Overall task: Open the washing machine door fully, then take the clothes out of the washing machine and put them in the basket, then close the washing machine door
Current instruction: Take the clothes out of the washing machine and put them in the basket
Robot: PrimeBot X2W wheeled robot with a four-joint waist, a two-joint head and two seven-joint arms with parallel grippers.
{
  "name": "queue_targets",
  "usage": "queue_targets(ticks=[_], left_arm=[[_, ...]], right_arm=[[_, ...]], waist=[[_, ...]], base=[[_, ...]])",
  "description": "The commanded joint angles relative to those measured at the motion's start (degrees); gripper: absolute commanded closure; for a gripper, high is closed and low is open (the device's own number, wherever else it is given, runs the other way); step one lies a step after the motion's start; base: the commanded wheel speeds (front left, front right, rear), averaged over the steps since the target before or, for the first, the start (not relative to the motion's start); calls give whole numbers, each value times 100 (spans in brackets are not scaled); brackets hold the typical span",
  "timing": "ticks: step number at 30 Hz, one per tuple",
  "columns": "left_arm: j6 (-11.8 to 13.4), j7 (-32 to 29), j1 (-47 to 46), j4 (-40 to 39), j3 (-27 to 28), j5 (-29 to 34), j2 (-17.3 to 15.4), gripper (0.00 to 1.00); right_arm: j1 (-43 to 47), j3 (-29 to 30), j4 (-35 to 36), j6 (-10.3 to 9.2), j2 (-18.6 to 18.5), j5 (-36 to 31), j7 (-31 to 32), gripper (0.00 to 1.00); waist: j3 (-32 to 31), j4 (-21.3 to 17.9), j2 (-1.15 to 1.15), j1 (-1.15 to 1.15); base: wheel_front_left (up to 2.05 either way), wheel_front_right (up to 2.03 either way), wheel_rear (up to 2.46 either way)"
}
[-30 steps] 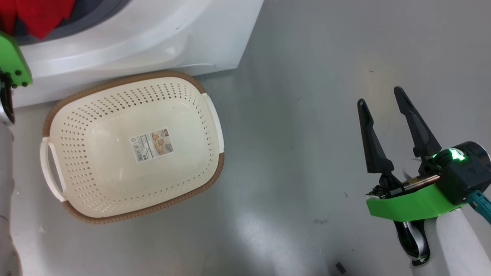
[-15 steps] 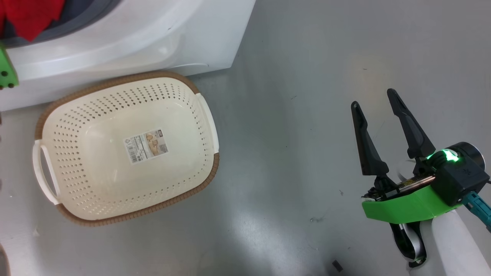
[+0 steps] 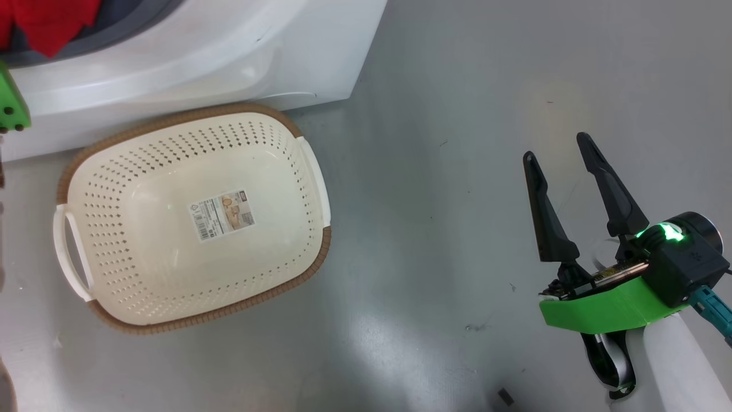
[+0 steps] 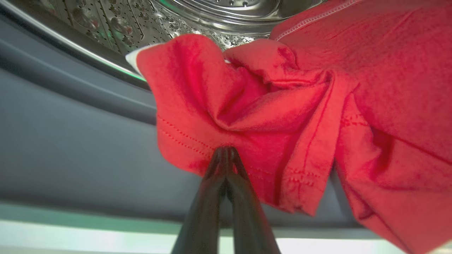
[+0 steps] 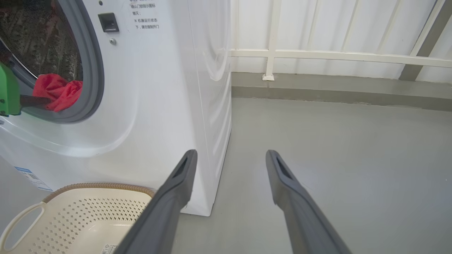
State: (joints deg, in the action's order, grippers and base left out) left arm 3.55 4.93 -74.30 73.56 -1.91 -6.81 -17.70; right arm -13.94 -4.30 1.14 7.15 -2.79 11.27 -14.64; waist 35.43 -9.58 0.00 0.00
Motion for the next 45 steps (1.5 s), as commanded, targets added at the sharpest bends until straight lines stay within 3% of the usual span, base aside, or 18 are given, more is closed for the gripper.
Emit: queue_targets(ticks=[1, 5, 6, 7, 8, 17, 32, 45], left_arm=[[7, 92, -12, -84, 31, -42, -270, 100], [43, 373, -28, -106, 48, -106, -258, 100], [46, 414, -35, -104, 51, -123, -254, 92], [51, 433, -40, -99, 44, -129, -252, 51], [59, 460, -48, -95, 33, -131, -249, 0], [44, 713, -102, -82, 12, -245, -149, 0], [-281, 989, 270, -405, 136, -617, 109, 0], [-709, 1006, 1452, -1961, 346, -911, 408, 0]], right_arm=[[151, -118, 120, 34, -9, 85, -36, 0], [138, -133, 94, 34, -9, 72, -36, 0], [134, -136, 90, 34, -9, 71, -36, 0], [130, -140, 87, 34, -9, 72, -36, 0], [128, -142, 82, 34, -9, 73, -36, 0], [113, -129, 45, 34, -9, 85, -36, 0], [83, -58, 23, 34, -9, 133, -36, 0], [102, 122, -15, 34, -9, 98, -36, 0]], waist=[[-3, 10, 0, 0], [-6, 25, 0, 0], [-7, 25, 0, 0], [-8, 24, 0, 0], [-12, 23, 0, 0], [-50, 23, 0, 0], [-250, 181, 0, 0], [-523, 506, 0, 0]], base=[[0, 0, 0], [0, 0, 0], [0, 0, 0], [0, 0, 0], [0, 0, 0], [0, 0, 0], [0, 0, 0], [0, 0, 0]])
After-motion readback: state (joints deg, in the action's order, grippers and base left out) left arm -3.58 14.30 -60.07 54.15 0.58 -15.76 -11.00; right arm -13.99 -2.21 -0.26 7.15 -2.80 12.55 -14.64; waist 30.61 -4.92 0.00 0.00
